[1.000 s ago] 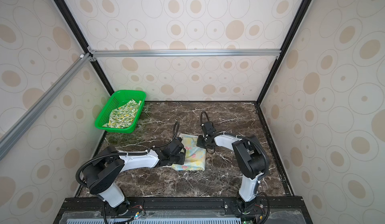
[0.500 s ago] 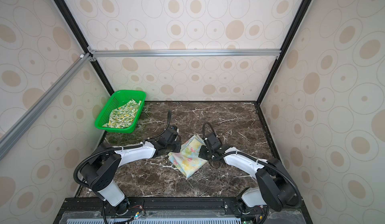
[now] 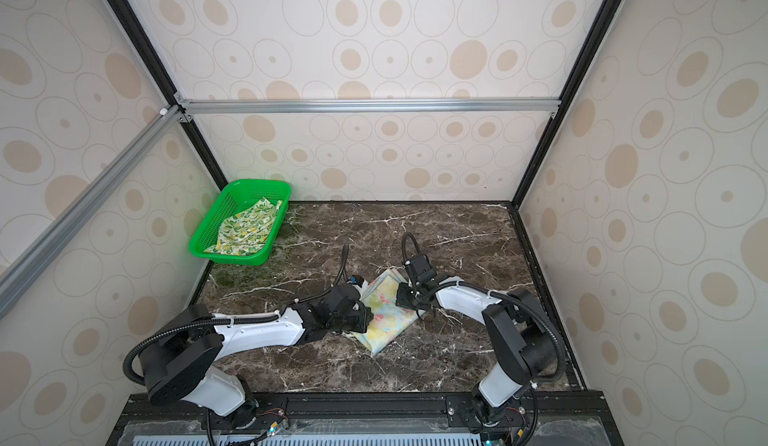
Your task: Fold and stack the skirts
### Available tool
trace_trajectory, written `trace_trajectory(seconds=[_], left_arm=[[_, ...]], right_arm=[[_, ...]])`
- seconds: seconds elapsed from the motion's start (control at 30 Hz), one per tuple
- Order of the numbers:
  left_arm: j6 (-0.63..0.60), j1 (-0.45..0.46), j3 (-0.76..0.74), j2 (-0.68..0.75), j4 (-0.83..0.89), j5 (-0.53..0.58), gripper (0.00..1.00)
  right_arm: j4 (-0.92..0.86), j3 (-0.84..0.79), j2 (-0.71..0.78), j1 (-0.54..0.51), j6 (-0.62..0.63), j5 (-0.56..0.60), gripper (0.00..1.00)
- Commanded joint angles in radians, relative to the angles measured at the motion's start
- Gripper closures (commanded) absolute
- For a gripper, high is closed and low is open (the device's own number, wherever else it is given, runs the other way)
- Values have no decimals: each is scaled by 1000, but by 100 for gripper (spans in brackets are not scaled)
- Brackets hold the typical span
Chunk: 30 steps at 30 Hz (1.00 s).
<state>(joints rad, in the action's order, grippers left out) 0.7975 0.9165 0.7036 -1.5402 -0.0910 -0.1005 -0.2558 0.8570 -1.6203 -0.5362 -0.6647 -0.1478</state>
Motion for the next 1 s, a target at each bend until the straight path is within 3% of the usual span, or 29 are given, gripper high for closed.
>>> trace_trajectory(seconds=[0.0,0.17,0.43,0.67,0.9,0.93,0.97], left_arm=[[72,8,-22,-12,-43,3,100],[51,-7,-20,-26,48,66,100],[-46,-105,-30,3,139,110,100],[-138,-189,-18,-5,139,131,100],[-242,-206,101,-39,169,183,100],[-250,-206,116,-34,168,182,100],[-254,-206,129,-28,169,178,100]], right_arm=[[21,21,-30,8,13,-28,100],[20,-8,-43,15,-17,-30,100],[3,-119,47,5,-130,-26,100],[-8,-182,165,-82,-228,21,100],[-87,-101,210,-79,-157,1,100],[-96,-100,234,-56,-137,-16,99],[-104,-102,251,-23,-116,-47,90]])
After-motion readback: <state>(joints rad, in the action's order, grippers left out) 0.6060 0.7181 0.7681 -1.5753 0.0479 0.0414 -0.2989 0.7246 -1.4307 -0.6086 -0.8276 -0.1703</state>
